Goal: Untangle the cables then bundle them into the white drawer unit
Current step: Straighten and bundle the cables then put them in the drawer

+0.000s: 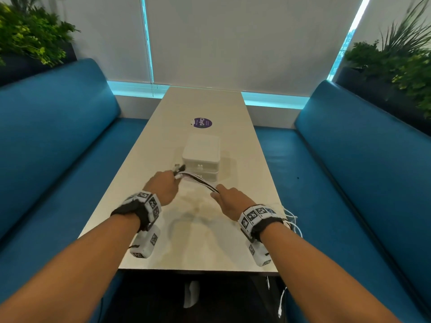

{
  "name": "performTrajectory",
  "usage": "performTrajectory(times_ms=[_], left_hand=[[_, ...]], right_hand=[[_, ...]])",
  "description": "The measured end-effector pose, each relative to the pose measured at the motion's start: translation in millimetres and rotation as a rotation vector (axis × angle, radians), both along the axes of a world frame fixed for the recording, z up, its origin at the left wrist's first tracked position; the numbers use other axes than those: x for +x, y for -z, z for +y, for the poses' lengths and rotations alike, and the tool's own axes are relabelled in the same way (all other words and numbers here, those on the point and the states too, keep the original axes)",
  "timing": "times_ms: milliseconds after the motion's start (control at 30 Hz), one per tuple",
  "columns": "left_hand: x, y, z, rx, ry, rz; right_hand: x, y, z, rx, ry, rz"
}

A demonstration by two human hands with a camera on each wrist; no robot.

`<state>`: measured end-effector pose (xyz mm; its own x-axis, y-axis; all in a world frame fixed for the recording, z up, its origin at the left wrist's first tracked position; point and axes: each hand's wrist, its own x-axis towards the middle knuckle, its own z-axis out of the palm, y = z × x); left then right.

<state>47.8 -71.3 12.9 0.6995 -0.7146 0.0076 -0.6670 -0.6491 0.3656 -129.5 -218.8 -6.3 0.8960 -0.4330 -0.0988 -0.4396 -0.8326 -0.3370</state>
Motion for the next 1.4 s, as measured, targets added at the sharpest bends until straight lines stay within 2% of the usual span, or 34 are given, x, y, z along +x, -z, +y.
performTrajectory(times_ms=[67, 167, 333, 500, 567, 633, 733, 800, 933, 1067, 1200, 1333, 1400], left_hand=[[4.4, 1.3, 1.8, -0.048, -0.050, 0.049], [-0.7, 7.6, -1.6, -0.185, -0.129, 0.238], [-17.2, 11.9, -5.9, -0.531, -0.287, 0.769], [-33.6, 10.5, -15.4, -0.639, -0.267, 1.121], [-37.0, 8.4, -17.5, -0.643, -0.279, 1.204], [-40.0, 8.6, -18.6, -0.604, -0.245, 1.135], [-49.0, 9.5, -19.6, -0.434, -0.150, 0.894], [-51.9, 14.5, -23.5, -0.424, -0.200, 0.909], [-51.3, 13.8, -29.2, -0.543, -0.334, 0.946], [-47.0, 4.7, -28.7, -0.729, -0.366, 0.904], [-36.3, 0.1, -21.9, -0.946, -0.324, 1.032], [-37.2, -5.5, -19.1, -0.994, -0.340, 1.060], [-38.4, -6.3, -21.0, -1.077, -0.383, 1.115]], right_hand=[[-0.6, 4.3, 2.1, 0.000, 0.004, -0.014], [6.9, 2.6, 11.2, 0.013, 0.000, -0.072], [9.7, 2.6, 26.7, 0.011, -0.074, -0.071], [16.2, -1.2, 37.1, 0.096, -0.064, -0.061], [17.3, -3.1, 38.7, 0.146, -0.040, -0.052], [17.8, -5.0, 39.4, 0.158, -0.029, -0.037], [22.8, -7.6, 45.3, 0.123, -0.076, 0.002], [27.0, -6.7, 51.6, 0.074, -0.136, 0.048], [25.6, -4.3, 56.2, 0.042, -0.146, 0.015], [20.1, -6.0, 45.7, 0.157, -0.112, -0.092], [9.4, -0.8, 27.1, 0.063, -0.075, 0.041], [15.8, -3.4, 22.5, 0.141, -0.071, 0.113], [20.5, -9.6, 22.9, 0.191, -0.073, 0.126]])
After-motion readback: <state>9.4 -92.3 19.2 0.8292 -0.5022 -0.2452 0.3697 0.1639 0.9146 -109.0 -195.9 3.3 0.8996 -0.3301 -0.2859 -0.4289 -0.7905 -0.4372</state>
